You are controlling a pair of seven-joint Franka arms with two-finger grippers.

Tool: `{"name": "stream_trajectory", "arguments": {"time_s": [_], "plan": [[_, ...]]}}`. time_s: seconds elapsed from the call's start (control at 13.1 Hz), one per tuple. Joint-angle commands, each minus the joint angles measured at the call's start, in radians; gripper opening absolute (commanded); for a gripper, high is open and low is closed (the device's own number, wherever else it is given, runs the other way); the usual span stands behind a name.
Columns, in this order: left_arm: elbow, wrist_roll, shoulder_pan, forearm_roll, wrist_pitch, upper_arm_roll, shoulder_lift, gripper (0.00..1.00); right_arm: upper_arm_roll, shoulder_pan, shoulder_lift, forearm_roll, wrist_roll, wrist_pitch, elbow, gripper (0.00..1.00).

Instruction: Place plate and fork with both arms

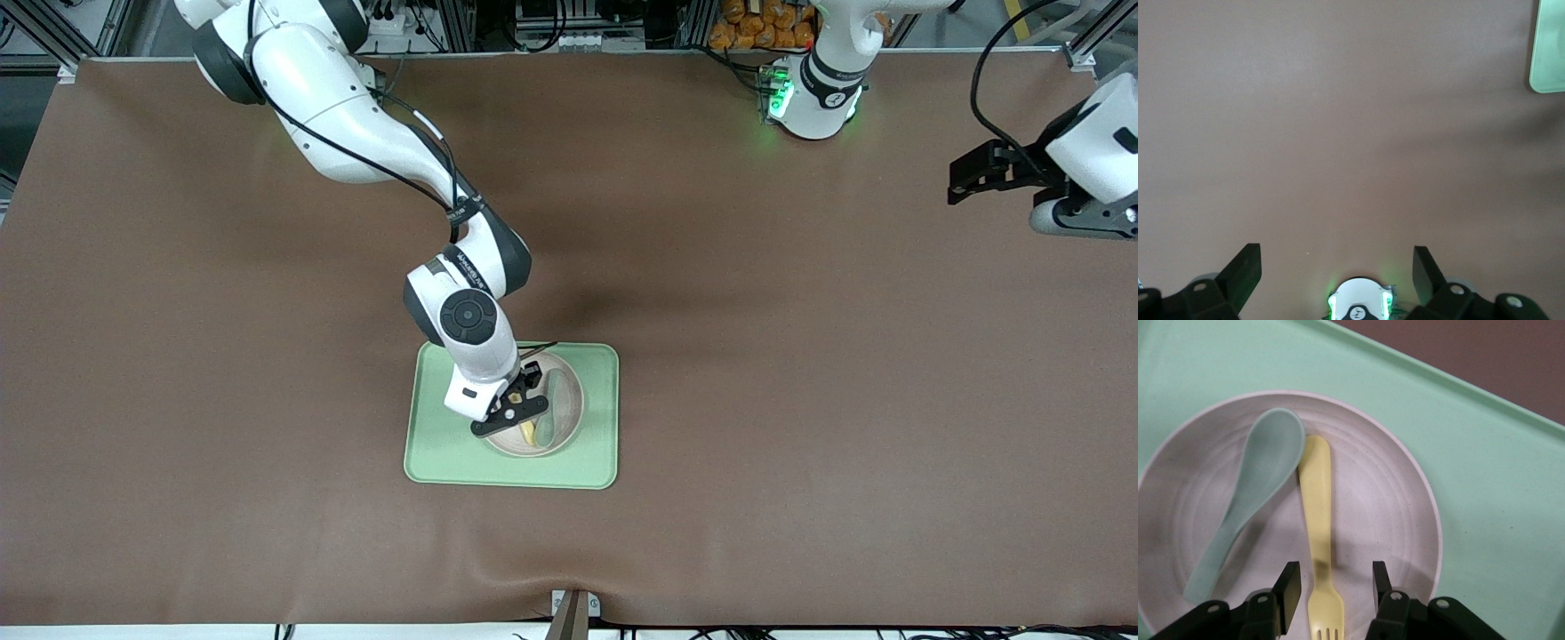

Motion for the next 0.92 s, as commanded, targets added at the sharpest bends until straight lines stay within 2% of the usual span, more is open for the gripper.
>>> {"name": "stream_trajectory", "arguments": {"time_s": [0.0, 0.23, 0.53, 0.61, 0.69, 0.76, 0.84], "plan": [[-0.024, 0.024, 0.010, 0.025, 0.003, 0.006, -0.029, 1.00, -0.006, 0.016, 0.025, -0.037, 0.026, 0.006, 0.026, 0.51], [-0.019, 0.001, 0.018, 0.017, 0.006, -0.002, -0.047, 1.00, -0.006, 0.020, 0.035, -0.048, 0.049, 0.009, 0.026, 0.51], [-0.013, -0.042, 0.037, -0.049, 0.012, 0.006, -0.042, 1.00, -0.006, 0.020, 0.046, -0.074, 0.058, 0.011, 0.026, 0.49], [-0.013, -0.039, 0.044, -0.049, 0.012, 0.004, -0.046, 1.00, -0.006, 0.023, 0.046, -0.074, 0.058, 0.011, 0.026, 0.39], [-0.013, -0.039, 0.041, -0.046, 0.012, -0.002, -0.058, 1.00, -0.006, 0.026, 0.048, -0.074, 0.069, 0.009, 0.028, 0.16], [-0.014, -0.039, 0.035, -0.040, 0.012, -0.007, -0.059, 1.00, -0.006, 0.026, 0.048, -0.074, 0.104, 0.008, 0.028, 0.00], [-0.016, -0.039, 0.035, -0.036, 0.012, -0.022, -0.055, 1.00, -0.004, 0.026, 0.048, -0.074, 0.113, 0.005, 0.032, 0.00]]}}
